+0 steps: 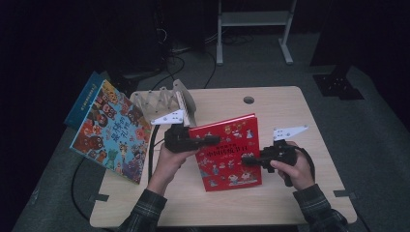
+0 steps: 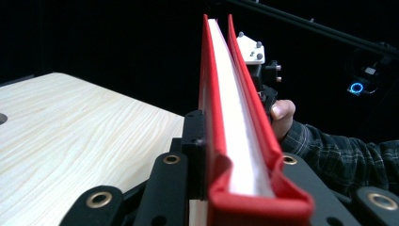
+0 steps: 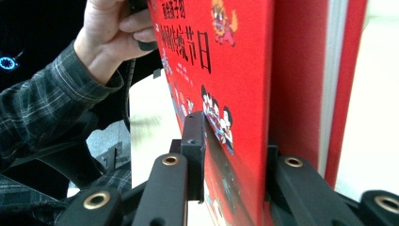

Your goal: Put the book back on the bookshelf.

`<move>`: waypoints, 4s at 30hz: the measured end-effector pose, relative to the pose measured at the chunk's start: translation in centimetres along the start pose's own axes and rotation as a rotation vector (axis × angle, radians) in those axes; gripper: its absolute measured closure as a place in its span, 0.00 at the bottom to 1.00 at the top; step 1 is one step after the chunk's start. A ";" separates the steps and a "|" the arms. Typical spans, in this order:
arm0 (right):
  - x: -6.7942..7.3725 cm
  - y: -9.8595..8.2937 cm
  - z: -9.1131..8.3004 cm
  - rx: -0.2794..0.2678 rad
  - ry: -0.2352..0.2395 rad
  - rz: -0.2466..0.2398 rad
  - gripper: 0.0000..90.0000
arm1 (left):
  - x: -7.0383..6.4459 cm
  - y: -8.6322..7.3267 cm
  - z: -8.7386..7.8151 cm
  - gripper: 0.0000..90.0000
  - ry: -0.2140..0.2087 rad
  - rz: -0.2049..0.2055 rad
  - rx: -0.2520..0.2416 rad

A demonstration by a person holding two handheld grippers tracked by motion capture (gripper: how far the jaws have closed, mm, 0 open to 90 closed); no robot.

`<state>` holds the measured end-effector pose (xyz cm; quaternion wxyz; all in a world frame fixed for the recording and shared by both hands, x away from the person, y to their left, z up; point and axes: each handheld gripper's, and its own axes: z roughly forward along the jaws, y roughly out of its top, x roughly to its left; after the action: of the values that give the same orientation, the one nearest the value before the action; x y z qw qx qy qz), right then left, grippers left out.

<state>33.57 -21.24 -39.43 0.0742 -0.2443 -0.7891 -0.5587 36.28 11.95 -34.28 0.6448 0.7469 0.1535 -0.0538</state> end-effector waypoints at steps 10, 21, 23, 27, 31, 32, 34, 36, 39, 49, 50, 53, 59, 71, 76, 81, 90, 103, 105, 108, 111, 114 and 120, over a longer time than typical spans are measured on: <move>0.1 0.2 -0.1 -0.013 0.050 -0.031 0.69 | -0.4 0.7 -0.5 0.86 0.009 0.000 0.011; -0.6 -0.1 -1.5 -0.012 -0.008 -0.039 0.67 | -0.7 0.8 -0.7 0.88 0.044 0.005 0.008; -0.7 -0.2 -1.7 -0.009 -0.012 -0.034 0.68 | -0.8 0.7 -0.6 0.88 0.050 0.005 0.016; -0.9 -0.4 -1.7 0.002 -0.053 -0.040 0.67 | -0.9 0.7 -0.4 0.88 0.079 0.014 0.023; -1.3 -0.6 -2.3 0.003 -0.126 -0.041 0.63 | -1.0 0.8 -0.9 0.88 0.118 0.025 0.019; -1.5 -0.7 -2.5 -0.001 -0.146 -0.042 0.61 | -1.1 0.8 -0.9 0.88 0.126 0.027 0.020; -1.8 -0.8 -2.7 -0.006 -0.202 -0.062 0.56 | -1.1 0.8 -1.0 0.88 0.137 0.026 0.022; -2.1 -1.0 -2.9 -0.010 -0.247 -0.066 0.51 | -1.3 0.8 -1.1 0.88 0.149 0.024 0.018; -2.8 -1.4 -3.3 0.003 -0.314 -0.060 0.46 | -1.4 0.8 -1.2 0.88 0.166 0.025 0.015; -5.6 -3.8 -4.1 0.054 -0.526 -0.005 0.29 | -1.6 0.8 -2.2 0.88 0.221 0.013 0.026; -6.1 -4.2 -4.2 0.059 -0.546 0.005 0.28 | -1.6 0.8 -2.3 0.88 0.223 0.012 0.025; -7.0 -5.0 -4.3 0.088 -0.599 0.022 0.27 | -1.7 0.9 -2.7 0.88 0.235 0.013 0.020; -8.6 -6.3 -4.5 0.138 -0.686 0.068 0.26 | -1.8 1.0 -3.9 0.88 0.269 0.010 0.011; -10.2 -7.5 -4.4 0.199 -0.777 0.105 0.19 | -2.2 1.2 -7.1 0.88 0.328 -0.006 -0.022; -10.2 -7.7 -4.1 0.201 -0.795 0.086 0.14 | -2.5 1.3 -8.3 0.88 0.348 -0.009 -0.037; -10.3 -7.9 -4.0 0.178 -0.800 0.078 0.11 | -2.8 1.4 -9.7 0.88 0.376 -0.015 -0.050; -10.3 -7.9 -4.0 0.176 -0.801 0.081 0.11 | -3.1 1.4 -12.1 0.88 0.419 -0.026 -0.076; -10.3 -7.9 -4.0 0.172 -0.815 0.092 0.11 | -3.7 1.4 -16.3 0.88 0.479 -0.034 -0.124; -10.4 -7.9 -4.1 0.171 -0.816 0.092 0.11 | -3.8 1.4 -16.7 0.88 0.497 -0.037 -0.130; -10.4 -7.9 -4.1 0.171 -0.817 0.093 0.11 | -3.8 1.3 -17.3 0.88 0.531 -0.040 -0.133; -10.4 -7.9 -4.0 0.170 -0.817 0.094 0.11 | -3.9 1.2 -17.9 0.88 0.579 -0.039 -0.139; -10.4 -7.9 -4.0 0.171 -0.817 0.093 0.11 | -3.9 1.2 -18.3 0.88 0.639 -0.031 -0.139; -10.4 -7.9 -4.1 0.169 -0.820 0.095 0.11 | -3.5 0.8 -18.5 0.88 0.726 -0.047 -0.159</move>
<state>38.24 -30.13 -48.70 -0.2005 -0.4757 -0.7842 -0.3443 31.03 29.46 -29.50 0.6028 0.6612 0.3931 0.2120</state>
